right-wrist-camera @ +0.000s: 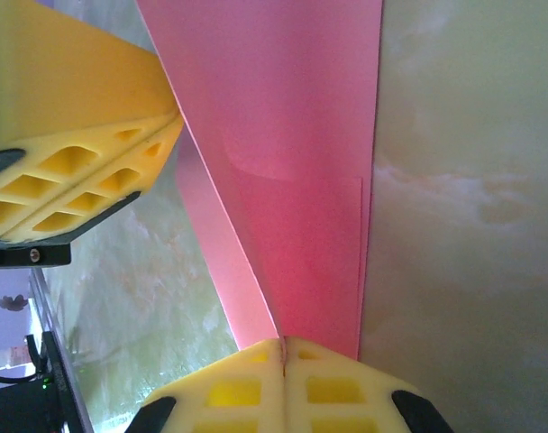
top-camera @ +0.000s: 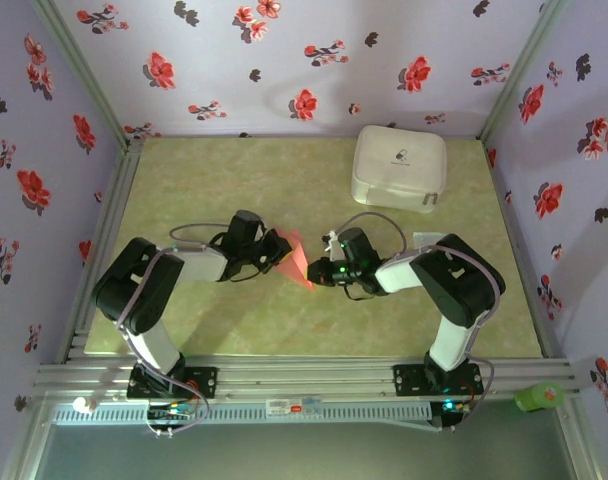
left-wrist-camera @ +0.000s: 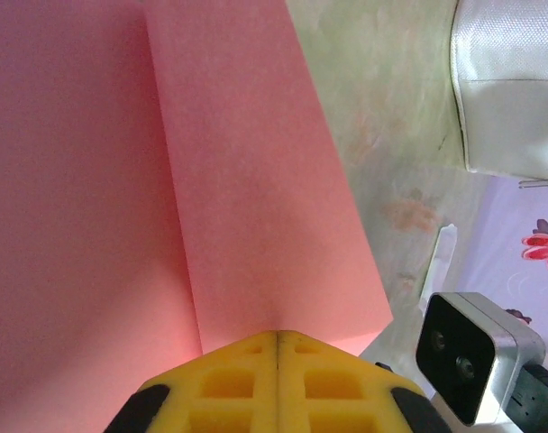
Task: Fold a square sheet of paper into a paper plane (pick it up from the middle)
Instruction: Fourth fold the wing at the center of the table.
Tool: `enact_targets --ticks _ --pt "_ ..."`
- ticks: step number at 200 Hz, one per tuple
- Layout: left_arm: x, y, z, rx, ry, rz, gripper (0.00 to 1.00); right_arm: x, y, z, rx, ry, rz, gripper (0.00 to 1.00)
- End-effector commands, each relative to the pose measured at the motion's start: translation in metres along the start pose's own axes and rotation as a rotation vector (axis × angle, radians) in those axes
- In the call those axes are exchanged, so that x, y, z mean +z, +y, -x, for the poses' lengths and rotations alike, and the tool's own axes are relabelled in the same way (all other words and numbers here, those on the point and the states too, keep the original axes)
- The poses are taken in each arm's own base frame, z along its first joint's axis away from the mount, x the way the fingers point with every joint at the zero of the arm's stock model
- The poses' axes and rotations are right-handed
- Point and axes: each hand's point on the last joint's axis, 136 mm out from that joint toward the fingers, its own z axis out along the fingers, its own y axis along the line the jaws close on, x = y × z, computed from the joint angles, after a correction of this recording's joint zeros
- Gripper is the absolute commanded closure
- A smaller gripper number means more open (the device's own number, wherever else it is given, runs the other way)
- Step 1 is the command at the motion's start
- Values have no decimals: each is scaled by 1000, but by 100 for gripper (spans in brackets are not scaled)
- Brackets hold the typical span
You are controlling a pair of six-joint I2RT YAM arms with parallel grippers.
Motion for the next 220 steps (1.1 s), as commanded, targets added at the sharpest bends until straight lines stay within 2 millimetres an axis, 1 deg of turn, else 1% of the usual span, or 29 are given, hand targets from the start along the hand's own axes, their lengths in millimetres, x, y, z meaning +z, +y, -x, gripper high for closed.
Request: enact_targets --ticks 1,47,82,120,149,220 --pt "4 -20 0 37 3 -62 96 2 -3 -6 23 33 14 98" --pt "7 -21 -1 44 4 -71 96 3 -10 -9 39 50 -10 98" --pt "12 -15 -1 38 10 -56 95 2 -13 -8 47 45 -20 98" --pt "15 -18 1 45 12 -57 94 0 -18 -8 63 35 -28 98" --pt "21 -14 -1 41 29 -49 94 0 -20 -9 70 36 -30 98" --pt "27 -8 -1 38 42 -27 94 1 -24 -12 80 54 -53 97"
